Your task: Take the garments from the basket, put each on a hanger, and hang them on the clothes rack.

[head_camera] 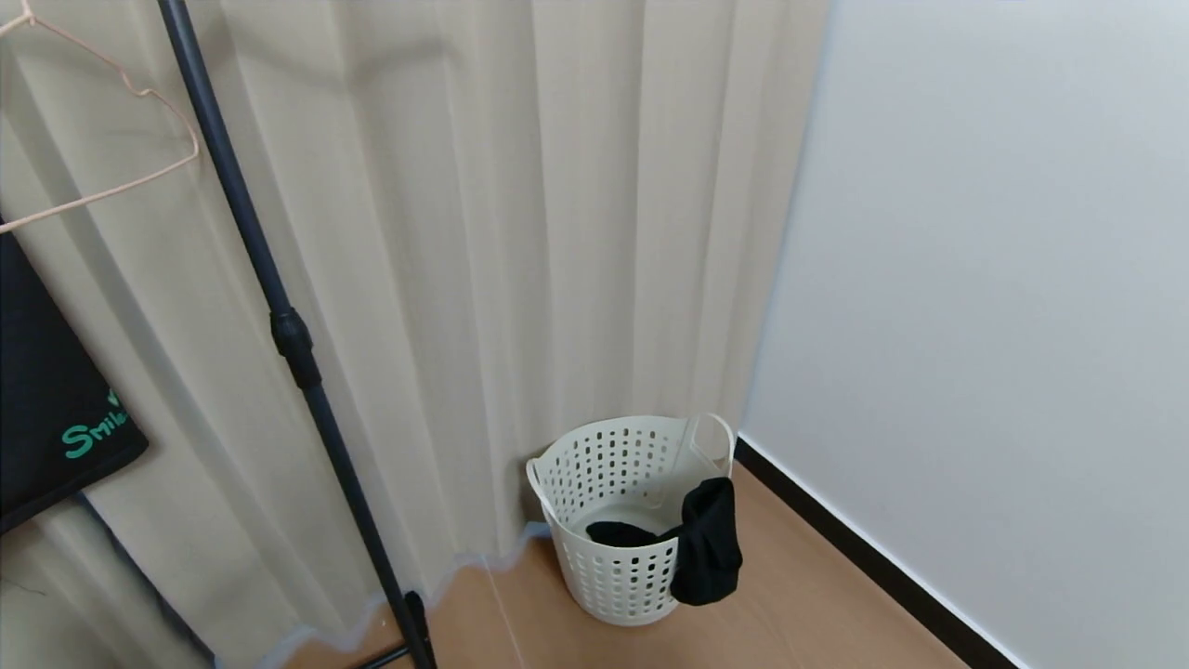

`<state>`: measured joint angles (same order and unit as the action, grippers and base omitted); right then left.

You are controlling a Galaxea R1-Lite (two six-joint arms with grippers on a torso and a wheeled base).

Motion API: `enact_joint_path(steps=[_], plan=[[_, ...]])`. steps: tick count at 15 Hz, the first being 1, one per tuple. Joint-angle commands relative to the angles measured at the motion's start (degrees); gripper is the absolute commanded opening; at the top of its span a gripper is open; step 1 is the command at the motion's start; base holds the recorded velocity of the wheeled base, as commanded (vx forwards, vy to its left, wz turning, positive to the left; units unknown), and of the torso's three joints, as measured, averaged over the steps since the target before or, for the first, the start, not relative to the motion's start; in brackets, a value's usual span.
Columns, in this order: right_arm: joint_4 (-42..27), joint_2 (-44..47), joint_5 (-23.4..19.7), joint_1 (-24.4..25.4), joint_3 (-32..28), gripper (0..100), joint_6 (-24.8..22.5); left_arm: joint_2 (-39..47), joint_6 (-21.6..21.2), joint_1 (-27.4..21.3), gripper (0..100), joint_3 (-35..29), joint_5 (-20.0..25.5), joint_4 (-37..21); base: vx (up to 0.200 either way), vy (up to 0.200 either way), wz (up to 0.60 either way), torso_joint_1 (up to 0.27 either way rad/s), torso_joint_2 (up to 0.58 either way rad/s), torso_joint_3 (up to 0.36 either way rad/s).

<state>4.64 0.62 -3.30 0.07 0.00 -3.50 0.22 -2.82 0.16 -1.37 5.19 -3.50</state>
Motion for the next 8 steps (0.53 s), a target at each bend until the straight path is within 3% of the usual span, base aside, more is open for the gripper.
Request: enact_joint_path(steps=[1, 8], plan=[[0.0, 0.1, 0.0, 0.0, 0.0, 100, 0.0, 0.0, 0.0, 0.0, 100, 0.0, -0.1, 0.0, 0.000, -0.200, 0.00, -0.002, 0.00, 0.007], [0.0, 0.1, 0.0, 0.0, 0.0, 100, 0.0, 0.0, 0.2, 0.0, 100, 0.0, -0.3, 0.0, 0.000, 0.000, 0.00, 0.000, 0.00, 0.000]])
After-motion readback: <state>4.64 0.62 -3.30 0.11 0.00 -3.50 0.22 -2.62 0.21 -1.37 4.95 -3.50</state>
